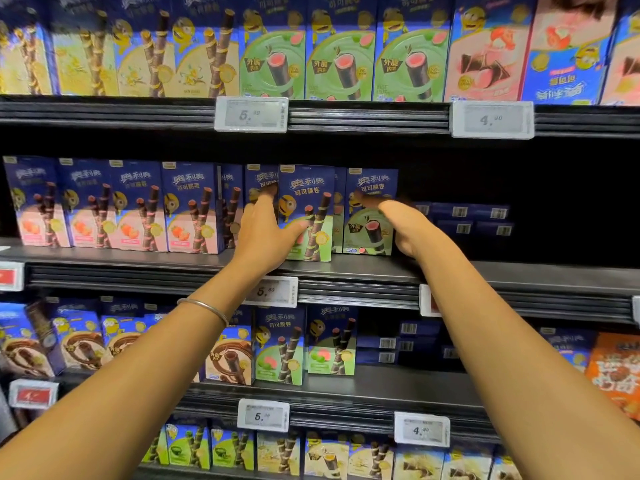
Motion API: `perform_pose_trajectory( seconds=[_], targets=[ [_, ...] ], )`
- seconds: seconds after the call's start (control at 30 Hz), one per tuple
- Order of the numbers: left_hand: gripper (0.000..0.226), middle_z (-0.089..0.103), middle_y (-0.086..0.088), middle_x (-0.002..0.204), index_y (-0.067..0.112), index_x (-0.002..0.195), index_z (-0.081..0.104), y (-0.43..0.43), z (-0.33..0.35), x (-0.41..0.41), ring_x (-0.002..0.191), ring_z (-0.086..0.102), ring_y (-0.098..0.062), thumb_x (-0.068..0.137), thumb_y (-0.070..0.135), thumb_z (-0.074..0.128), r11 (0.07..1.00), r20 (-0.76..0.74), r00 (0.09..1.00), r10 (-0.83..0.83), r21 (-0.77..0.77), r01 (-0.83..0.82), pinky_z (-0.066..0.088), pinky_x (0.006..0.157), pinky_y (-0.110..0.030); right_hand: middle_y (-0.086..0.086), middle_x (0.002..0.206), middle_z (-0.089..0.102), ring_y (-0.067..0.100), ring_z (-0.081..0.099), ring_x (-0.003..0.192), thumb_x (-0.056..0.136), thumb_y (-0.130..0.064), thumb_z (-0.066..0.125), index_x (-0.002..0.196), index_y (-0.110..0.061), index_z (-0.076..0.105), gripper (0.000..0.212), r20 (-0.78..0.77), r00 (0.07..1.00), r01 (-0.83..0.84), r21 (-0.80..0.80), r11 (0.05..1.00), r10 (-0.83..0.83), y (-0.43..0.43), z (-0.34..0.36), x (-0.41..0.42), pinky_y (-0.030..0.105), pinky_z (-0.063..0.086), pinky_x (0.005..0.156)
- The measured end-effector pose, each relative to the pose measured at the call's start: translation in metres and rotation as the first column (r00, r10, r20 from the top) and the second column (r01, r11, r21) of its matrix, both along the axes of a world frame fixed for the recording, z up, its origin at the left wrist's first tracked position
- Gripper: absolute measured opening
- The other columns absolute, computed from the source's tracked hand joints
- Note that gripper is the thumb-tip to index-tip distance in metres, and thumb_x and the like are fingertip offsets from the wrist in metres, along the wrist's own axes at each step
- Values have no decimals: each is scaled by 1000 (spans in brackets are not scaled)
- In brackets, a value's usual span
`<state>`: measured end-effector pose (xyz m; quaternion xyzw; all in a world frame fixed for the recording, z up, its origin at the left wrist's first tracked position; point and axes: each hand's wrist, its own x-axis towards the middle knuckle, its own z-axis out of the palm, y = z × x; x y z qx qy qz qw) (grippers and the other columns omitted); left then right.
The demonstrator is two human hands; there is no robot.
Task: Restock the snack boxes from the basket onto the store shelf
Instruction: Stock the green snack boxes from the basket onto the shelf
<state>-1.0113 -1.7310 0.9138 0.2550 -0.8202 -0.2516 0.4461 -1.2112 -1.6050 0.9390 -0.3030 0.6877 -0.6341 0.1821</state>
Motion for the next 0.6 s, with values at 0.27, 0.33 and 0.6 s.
perform_pose_trajectory(
  seconds=[0.27, 0.33, 0.6],
  targets=[
    [50, 61, -11, 125, 11, 121, 51, -2, -1, -9, 112, 56, -27, 89, 38, 80, 1000, -18, 1000, -5, 0, 5, 47, 85, -40, 12, 133, 64, 29, 58, 125, 91, -30, 71, 127, -12, 65, 40, -10, 998, 55, -3, 998, -55, -1, -4, -5, 49, 45, 112],
    [47, 60, -8, 121, 16, 111, 47, -2, -2, -11, 107, 54, -25, 88, 39, 81, 1000, -13, 1000, 10, 5, -10, 41, 81, -35, 11, 134, 64, 30, 58, 126, 86, -34, 78, 128, -13, 66, 49, -13, 999, 45, -13, 999, -45, -1, -4, -4, 49, 43, 113],
    [66, 53, -18, 134, 11, 129, 48, -1, -3, -17, 109, 48, -28, 85, 45, 83, 999, 38, 999, 31, 14, -31, 39, 85, -37, 11, 127, 68, 33, 60, 122, 84, -37, 80, 124, -15, 66, 49, -35, 999, 18, 14, 1000, -17, 0, -6, -5, 51, 47, 108]
  ],
)
